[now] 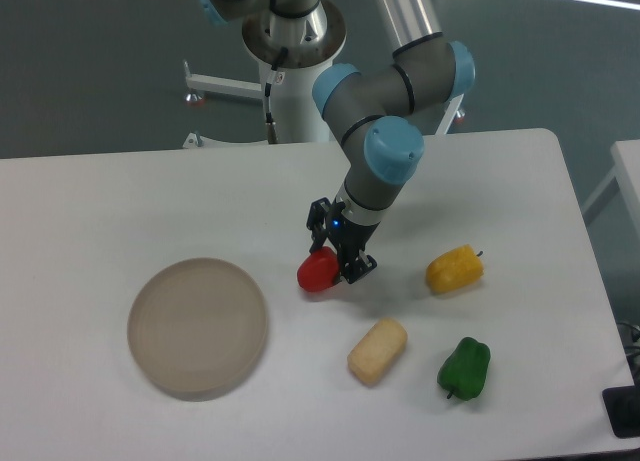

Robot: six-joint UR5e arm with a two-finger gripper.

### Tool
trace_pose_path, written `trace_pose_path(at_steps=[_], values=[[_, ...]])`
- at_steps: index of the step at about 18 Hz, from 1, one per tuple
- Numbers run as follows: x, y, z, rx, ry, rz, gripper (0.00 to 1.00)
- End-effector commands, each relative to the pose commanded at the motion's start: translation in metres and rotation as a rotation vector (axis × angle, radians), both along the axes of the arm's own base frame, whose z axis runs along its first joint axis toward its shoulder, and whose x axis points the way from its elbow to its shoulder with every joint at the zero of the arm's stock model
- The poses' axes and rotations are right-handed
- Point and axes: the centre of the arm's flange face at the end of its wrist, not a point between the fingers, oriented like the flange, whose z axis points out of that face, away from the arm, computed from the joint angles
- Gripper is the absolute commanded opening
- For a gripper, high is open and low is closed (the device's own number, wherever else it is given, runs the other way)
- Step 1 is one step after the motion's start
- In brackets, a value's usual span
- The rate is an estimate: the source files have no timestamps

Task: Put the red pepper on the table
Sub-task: 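Hold the red pepper on the table and open the gripper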

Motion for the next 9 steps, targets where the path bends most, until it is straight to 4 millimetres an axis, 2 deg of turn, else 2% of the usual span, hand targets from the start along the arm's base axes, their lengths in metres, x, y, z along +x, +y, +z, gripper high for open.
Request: trace_pose_path(at_steps=[9], values=[[0.0005, -0.0006, -0.0023, -0.004, -0.004, 0.003, 0.46]])
